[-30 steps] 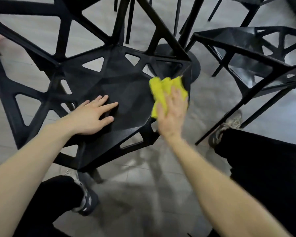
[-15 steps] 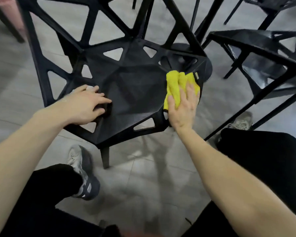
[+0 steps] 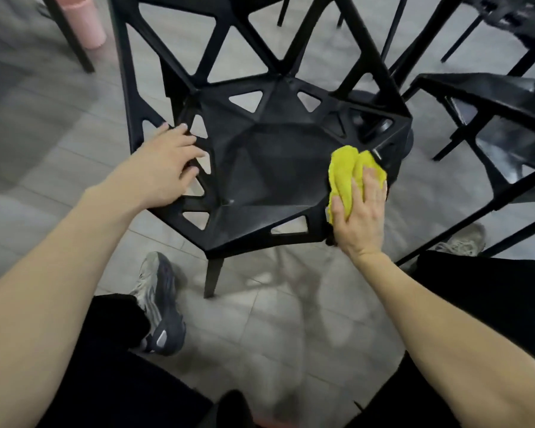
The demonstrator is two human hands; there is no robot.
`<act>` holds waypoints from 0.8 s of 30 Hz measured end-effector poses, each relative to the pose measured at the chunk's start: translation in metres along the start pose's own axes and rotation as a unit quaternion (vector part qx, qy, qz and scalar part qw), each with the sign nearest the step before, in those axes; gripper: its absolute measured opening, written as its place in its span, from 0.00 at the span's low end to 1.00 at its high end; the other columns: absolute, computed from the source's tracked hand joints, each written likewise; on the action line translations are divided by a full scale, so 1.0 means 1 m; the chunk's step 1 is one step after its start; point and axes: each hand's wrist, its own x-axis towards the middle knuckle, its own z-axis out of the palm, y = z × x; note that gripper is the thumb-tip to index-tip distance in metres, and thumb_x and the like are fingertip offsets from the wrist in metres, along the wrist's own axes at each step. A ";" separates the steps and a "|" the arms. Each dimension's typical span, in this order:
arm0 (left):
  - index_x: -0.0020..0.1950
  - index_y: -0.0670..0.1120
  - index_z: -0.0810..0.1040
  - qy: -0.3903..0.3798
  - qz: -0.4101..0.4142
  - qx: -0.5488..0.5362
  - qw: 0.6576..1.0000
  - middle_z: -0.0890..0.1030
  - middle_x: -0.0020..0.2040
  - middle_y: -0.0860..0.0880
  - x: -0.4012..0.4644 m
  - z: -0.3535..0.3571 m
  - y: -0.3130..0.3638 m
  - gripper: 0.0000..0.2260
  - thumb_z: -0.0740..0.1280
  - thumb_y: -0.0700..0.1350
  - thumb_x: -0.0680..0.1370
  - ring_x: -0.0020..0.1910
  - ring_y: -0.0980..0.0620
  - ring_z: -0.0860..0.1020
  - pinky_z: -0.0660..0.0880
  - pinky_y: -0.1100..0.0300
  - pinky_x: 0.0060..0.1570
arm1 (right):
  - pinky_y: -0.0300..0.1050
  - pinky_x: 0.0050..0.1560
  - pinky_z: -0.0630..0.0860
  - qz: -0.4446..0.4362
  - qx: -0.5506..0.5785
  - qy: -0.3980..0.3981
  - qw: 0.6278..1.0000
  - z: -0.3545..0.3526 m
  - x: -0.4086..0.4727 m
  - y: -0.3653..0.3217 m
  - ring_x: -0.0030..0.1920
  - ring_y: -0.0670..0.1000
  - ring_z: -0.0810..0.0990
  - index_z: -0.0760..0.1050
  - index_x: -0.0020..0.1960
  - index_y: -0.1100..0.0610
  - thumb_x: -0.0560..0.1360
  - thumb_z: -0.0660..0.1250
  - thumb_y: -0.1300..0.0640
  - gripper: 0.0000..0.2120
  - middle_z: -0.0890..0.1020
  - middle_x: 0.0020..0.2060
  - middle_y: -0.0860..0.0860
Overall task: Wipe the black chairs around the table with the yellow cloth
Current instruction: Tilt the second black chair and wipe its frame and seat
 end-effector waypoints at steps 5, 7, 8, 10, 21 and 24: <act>0.82 0.40 0.68 0.193 -0.079 -0.028 0.978 0.60 0.84 0.31 -0.006 -0.006 -0.017 0.27 0.65 0.49 0.84 0.85 0.31 0.55 0.53 0.39 0.85 | 0.72 0.79 0.57 -0.211 0.011 -0.083 0.974 0.014 -0.053 -0.127 0.80 0.67 0.65 0.71 0.79 0.57 0.83 0.66 0.45 0.28 0.67 0.79 0.65; 0.86 0.35 0.54 0.229 -0.122 -0.034 0.965 0.50 0.85 0.28 -0.005 -0.007 -0.014 0.36 0.64 0.52 0.84 0.85 0.27 0.48 0.50 0.36 0.84 | 0.70 0.77 0.60 -0.281 -0.008 -0.125 0.951 0.022 -0.064 -0.176 0.78 0.68 0.67 0.67 0.82 0.55 0.83 0.63 0.42 0.31 0.69 0.77 0.66; 0.86 0.35 0.51 0.244 -0.134 -0.047 0.959 0.48 0.85 0.28 -0.003 -0.005 -0.013 0.39 0.64 0.53 0.84 0.85 0.27 0.47 0.50 0.36 0.84 | 0.70 0.76 0.61 -0.283 -0.020 -0.134 0.950 0.026 -0.064 -0.194 0.76 0.68 0.69 0.66 0.83 0.54 0.84 0.60 0.40 0.31 0.70 0.76 0.67; 0.87 0.37 0.50 0.268 -0.205 -0.129 0.933 0.52 0.86 0.31 0.002 -0.006 -0.010 0.40 0.62 0.57 0.84 0.86 0.31 0.51 0.53 0.39 0.84 | 0.70 0.76 0.60 -0.258 -0.018 -0.157 0.953 0.033 -0.054 -0.216 0.76 0.68 0.68 0.61 0.85 0.54 0.85 0.54 0.37 0.34 0.69 0.77 0.68; 0.58 0.49 0.78 0.184 -0.368 -0.661 0.628 0.81 0.53 0.45 0.027 0.001 -0.018 0.17 0.56 0.58 0.85 0.52 0.49 0.83 0.84 0.55 0.49 | 0.65 0.82 0.53 -0.245 -0.012 -0.230 0.942 0.019 -0.015 -0.170 0.85 0.59 0.54 0.56 0.86 0.51 0.87 0.46 0.39 0.31 0.59 0.85 0.59; 0.60 0.52 0.76 0.149 -0.318 -0.710 0.611 0.77 0.57 0.48 0.031 0.011 0.011 0.13 0.54 0.55 0.90 0.54 0.56 0.78 0.78 0.66 0.48 | 0.68 0.82 0.53 -0.306 -0.027 -0.219 0.926 -0.016 -0.049 -0.115 0.86 0.61 0.50 0.56 0.86 0.52 0.88 0.50 0.40 0.31 0.55 0.85 0.61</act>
